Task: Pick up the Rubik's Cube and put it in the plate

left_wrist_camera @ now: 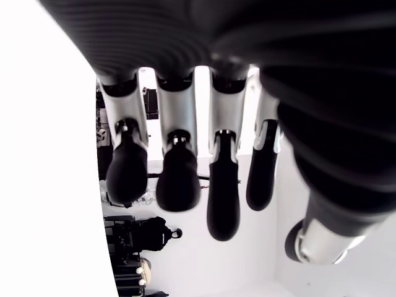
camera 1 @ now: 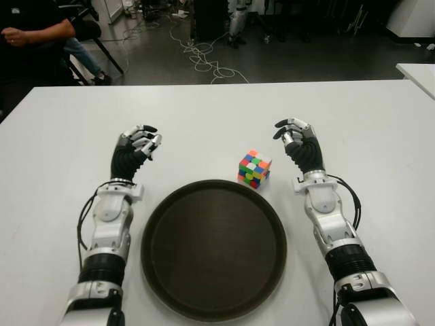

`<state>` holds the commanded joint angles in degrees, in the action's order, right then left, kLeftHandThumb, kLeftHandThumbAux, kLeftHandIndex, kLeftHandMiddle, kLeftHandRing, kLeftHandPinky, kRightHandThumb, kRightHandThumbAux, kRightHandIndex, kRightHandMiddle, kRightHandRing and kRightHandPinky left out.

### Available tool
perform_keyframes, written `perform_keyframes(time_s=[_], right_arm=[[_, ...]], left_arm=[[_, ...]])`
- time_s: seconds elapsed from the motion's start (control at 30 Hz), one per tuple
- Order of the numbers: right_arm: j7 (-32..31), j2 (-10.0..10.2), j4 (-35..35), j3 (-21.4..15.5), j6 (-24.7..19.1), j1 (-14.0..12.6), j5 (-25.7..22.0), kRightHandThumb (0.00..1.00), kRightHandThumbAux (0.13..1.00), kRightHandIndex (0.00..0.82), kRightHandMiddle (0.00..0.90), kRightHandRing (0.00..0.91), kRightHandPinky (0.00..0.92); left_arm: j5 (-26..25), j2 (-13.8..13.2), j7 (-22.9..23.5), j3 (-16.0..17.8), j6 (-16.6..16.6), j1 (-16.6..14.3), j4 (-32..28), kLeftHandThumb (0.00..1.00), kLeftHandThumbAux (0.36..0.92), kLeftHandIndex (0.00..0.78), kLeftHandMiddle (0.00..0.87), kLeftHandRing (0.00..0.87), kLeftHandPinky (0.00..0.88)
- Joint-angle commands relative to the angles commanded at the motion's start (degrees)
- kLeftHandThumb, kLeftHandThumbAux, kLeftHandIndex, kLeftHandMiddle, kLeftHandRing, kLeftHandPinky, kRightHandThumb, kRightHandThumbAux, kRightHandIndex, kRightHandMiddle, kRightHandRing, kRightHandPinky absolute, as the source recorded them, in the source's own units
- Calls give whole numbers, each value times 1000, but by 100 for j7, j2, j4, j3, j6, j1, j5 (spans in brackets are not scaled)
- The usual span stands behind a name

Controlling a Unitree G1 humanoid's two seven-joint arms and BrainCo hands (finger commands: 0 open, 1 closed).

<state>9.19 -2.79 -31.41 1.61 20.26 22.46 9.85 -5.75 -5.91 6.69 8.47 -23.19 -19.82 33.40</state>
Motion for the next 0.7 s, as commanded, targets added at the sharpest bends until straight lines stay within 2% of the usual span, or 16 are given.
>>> perform_keyframes(time_s=[0.7], right_arm=[[-43,-23,-24,-15,-37,5,-36,851,671,432,593,789,783]], left_arm=[[-77,32,87,15,-26,-20,45,844,662,418,582,746,772]])
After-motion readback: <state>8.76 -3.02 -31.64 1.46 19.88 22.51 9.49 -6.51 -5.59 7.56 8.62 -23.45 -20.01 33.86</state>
